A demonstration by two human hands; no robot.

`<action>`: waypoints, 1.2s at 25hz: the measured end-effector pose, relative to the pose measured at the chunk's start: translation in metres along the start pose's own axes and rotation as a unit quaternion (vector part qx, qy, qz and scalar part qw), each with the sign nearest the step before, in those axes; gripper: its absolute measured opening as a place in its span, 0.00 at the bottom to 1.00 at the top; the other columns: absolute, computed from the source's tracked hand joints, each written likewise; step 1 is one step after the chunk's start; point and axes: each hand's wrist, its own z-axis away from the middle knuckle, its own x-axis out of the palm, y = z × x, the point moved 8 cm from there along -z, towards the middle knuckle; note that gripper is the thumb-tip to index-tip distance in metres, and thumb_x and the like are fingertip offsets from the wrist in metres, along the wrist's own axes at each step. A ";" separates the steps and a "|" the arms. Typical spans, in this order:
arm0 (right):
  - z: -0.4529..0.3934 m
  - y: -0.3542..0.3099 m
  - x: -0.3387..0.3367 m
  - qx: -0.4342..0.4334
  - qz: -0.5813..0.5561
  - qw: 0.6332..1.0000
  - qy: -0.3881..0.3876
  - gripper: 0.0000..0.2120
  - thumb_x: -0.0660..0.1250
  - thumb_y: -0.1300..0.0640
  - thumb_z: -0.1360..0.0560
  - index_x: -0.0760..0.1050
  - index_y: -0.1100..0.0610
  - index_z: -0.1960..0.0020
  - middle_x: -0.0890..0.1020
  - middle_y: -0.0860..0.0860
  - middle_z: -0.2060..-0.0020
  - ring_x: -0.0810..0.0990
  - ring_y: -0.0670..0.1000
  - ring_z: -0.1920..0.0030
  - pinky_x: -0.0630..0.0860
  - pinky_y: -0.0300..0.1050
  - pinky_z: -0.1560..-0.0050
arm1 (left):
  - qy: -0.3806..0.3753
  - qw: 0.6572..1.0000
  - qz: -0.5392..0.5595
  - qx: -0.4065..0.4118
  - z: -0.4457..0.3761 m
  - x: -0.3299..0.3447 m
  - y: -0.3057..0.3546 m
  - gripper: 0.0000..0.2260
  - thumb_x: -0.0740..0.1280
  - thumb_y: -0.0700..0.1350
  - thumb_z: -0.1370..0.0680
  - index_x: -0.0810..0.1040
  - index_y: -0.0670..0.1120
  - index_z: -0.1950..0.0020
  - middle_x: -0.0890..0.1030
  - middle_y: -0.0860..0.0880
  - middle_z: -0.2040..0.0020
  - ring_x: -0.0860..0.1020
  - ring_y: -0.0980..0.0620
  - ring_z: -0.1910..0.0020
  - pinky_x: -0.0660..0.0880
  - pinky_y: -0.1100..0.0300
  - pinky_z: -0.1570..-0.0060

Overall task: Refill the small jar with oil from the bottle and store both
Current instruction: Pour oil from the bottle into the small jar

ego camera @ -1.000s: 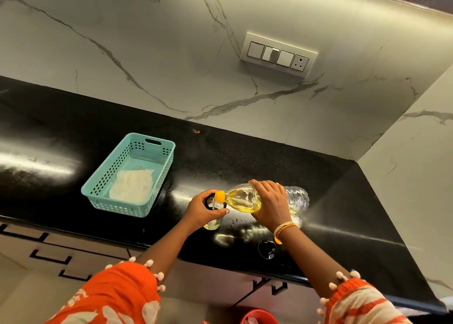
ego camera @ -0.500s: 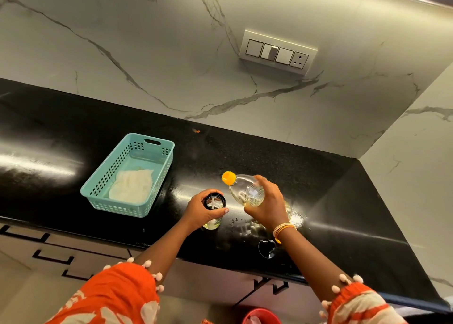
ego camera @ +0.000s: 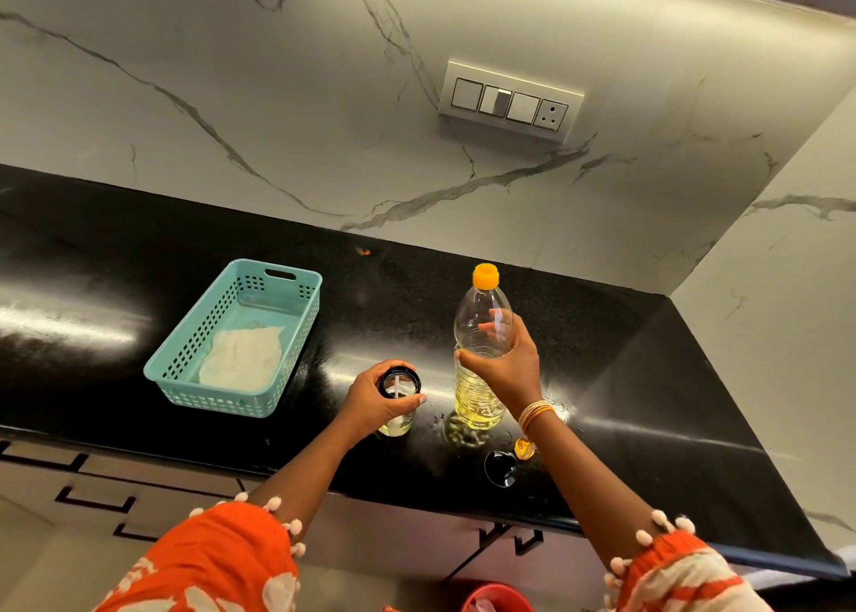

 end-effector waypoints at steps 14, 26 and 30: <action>0.029 0.015 0.017 0.030 -0.055 0.998 -0.012 0.34 0.81 0.57 0.39 0.68 0.48 0.38 0.80 0.47 0.47 0.78 0.45 0.44 0.76 0.40 0.43 | 0.006 1.000 -0.012 -0.003 0.003 0.000 0.007 0.19 0.80 0.43 0.35 0.80 0.50 0.47 0.82 0.50 0.50 0.81 0.52 0.50 0.77 0.63 0.51; 0.040 0.026 0.011 0.057 -0.036 0.998 -0.020 0.39 0.81 0.51 0.40 0.65 0.48 0.35 0.76 0.48 0.42 0.76 0.42 0.43 0.72 0.26 0.50 | 0.015 1.000 -0.011 -0.024 0.003 -0.001 0.002 0.21 0.81 0.44 0.37 0.80 0.49 0.46 0.83 0.50 0.50 0.81 0.51 0.49 0.79 0.58 0.49; 0.048 0.040 0.008 0.076 0.013 0.996 -0.046 0.45 0.82 0.45 0.43 0.63 0.48 0.32 0.74 0.48 0.38 0.74 0.46 0.38 0.74 0.41 0.39 | 0.007 0.999 -0.007 -0.033 0.005 -0.001 0.001 0.21 0.81 0.44 0.36 0.79 0.49 0.45 0.82 0.49 0.49 0.81 0.51 0.49 0.78 0.59 0.49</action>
